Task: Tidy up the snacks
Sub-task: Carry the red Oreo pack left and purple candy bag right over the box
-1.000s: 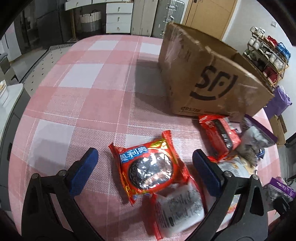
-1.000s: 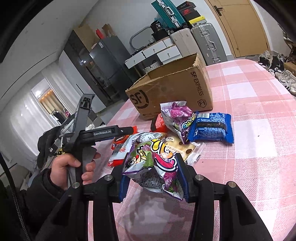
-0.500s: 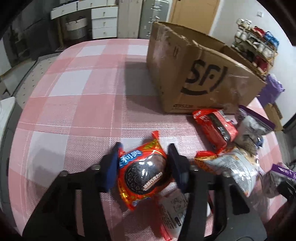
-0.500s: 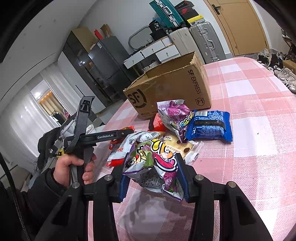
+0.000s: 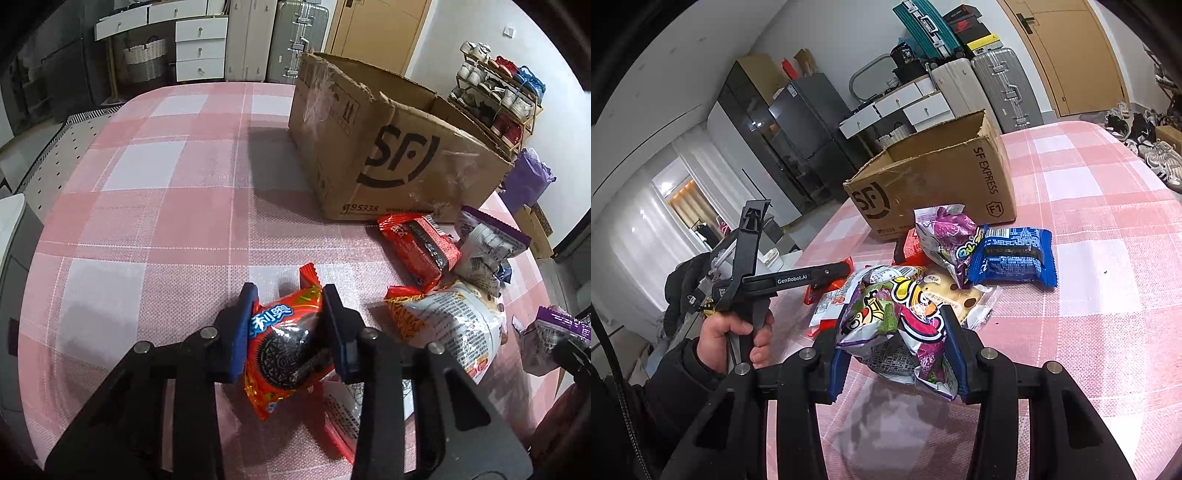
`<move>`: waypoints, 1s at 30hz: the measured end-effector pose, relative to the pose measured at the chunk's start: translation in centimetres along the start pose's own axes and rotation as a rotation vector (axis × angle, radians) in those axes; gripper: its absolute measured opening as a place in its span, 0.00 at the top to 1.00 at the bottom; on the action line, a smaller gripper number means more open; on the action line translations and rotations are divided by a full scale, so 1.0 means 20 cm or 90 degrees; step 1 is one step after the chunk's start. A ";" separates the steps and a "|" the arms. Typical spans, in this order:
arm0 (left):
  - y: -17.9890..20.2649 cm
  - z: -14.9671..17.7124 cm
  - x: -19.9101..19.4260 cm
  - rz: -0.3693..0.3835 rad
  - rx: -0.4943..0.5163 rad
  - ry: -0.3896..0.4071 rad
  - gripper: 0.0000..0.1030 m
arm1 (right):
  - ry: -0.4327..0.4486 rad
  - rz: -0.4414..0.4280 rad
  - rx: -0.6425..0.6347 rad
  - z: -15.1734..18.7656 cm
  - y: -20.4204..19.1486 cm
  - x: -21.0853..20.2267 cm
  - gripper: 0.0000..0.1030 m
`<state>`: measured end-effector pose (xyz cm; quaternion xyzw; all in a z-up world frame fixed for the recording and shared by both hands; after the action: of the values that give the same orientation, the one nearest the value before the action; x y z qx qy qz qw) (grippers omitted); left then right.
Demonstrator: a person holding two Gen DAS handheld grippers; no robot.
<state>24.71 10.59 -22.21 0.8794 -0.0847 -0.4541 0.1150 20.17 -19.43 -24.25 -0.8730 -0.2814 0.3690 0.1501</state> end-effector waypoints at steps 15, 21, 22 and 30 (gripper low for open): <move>0.00 0.03 -0.05 0.014 0.000 0.000 0.70 | 0.008 0.003 -0.002 -0.02 -0.01 -0.01 0.56; -0.01 0.03 -0.06 0.017 -0.002 0.003 0.70 | 0.009 0.005 -0.003 -0.02 -0.01 -0.01 0.56; -0.01 0.03 -0.07 0.019 -0.003 0.004 0.71 | 0.009 0.004 -0.002 -0.02 -0.01 -0.01 0.56; 0.01 0.01 -0.15 0.025 -0.002 0.020 0.71 | 0.011 0.005 -0.004 -0.02 -0.02 -0.02 0.56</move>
<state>22.82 11.13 -19.95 0.8843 -0.0993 -0.4384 0.1267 20.18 -19.36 -23.56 -0.8777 -0.2780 0.3612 0.1481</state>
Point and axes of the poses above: each gripper's, at about its wrist camera, not at the fingertips, and x roughly the way its jaws point, y to its right, z to its underside, the point moved 8 cm from there along x, roughly the way its jaws point, and after that the axes turned 7 degrees about z, right-handed, at the moved point
